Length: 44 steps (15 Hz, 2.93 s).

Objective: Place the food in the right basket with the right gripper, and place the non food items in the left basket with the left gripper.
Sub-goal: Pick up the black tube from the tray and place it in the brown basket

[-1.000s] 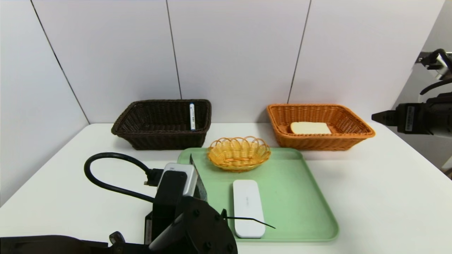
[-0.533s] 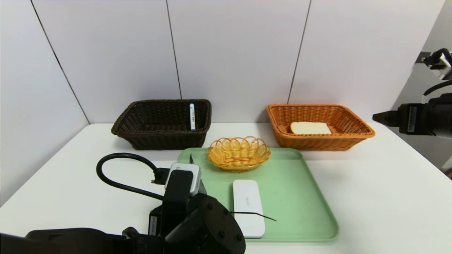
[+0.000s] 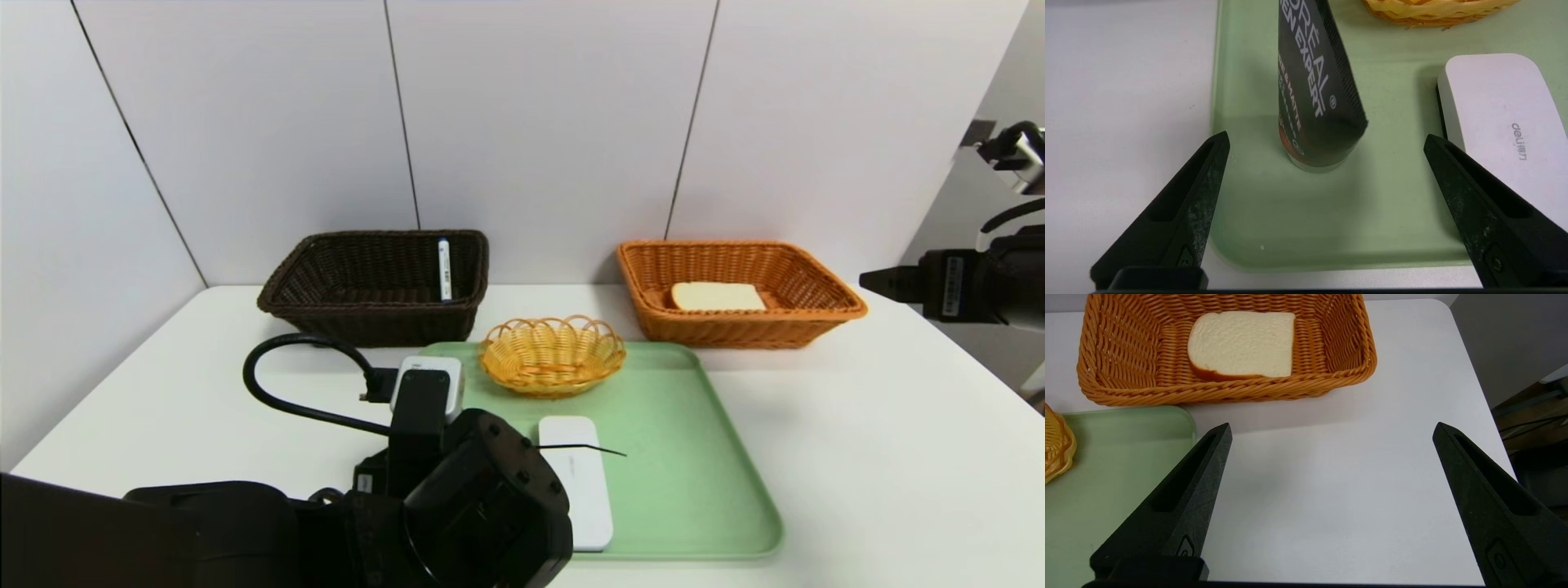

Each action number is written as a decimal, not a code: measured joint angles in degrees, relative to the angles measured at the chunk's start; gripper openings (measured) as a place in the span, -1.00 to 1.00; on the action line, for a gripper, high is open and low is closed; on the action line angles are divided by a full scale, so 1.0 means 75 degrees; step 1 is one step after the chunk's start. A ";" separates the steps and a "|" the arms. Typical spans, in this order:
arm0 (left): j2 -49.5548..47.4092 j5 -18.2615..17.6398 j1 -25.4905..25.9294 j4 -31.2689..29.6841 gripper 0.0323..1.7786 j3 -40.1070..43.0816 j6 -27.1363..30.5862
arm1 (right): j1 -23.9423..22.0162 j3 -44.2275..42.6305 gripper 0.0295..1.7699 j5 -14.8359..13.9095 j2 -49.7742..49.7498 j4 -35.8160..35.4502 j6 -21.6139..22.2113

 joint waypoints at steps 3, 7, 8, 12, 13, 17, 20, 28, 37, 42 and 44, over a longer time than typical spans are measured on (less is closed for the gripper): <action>0.0172 0.0003 0.0167 -0.0015 0.90 -0.0206 -0.0007 | 0.0111 0.0041 0.91 0.0000 -0.0039 -0.0008 0.0000; 0.0411 -0.0003 0.0374 -0.0302 0.90 -0.0250 0.0011 | 0.0138 0.0054 0.91 0.0007 -0.0085 -0.0011 0.0000; 0.0463 -0.0007 0.0382 -0.0335 0.90 -0.0250 0.0015 | 0.0143 0.0054 0.91 0.0010 -0.0091 -0.0011 0.0000; 0.0592 -0.0007 0.0403 -0.0390 0.90 -0.0265 0.0052 | 0.0205 0.0088 0.91 0.0010 -0.0106 -0.0005 0.0003; 0.0614 -0.0008 0.0406 -0.0393 0.90 -0.0273 0.0063 | 0.0216 0.0099 0.91 0.0013 -0.0109 -0.0011 0.0000; 0.0705 -0.0021 0.0466 -0.0423 0.90 -0.0294 0.0072 | 0.0250 0.0158 0.91 0.0013 -0.0114 -0.0011 0.0000; 0.0775 -0.0029 0.0548 -0.0649 0.90 -0.0306 0.0169 | 0.0260 0.0169 0.91 0.0013 -0.0117 -0.0011 0.0000; 0.0889 -0.0033 0.0662 -0.0740 0.90 -0.0379 0.0258 | 0.0275 0.0210 0.91 0.0010 -0.0132 -0.0011 0.0003; 0.0905 -0.0029 0.0662 -0.0722 -0.07 -0.0423 0.0306 | 0.0322 0.0327 0.91 0.0013 -0.0182 -0.0020 0.0003; 0.0798 -0.0050 0.0650 -0.0681 -0.54 -0.0375 0.0314 | 0.0322 0.0335 0.91 0.0021 -0.0187 -0.0020 0.0011; 0.0772 -0.0062 0.0647 -0.0663 -0.54 -0.0353 0.0320 | 0.0322 0.0335 0.91 0.0021 -0.0187 -0.0020 0.0011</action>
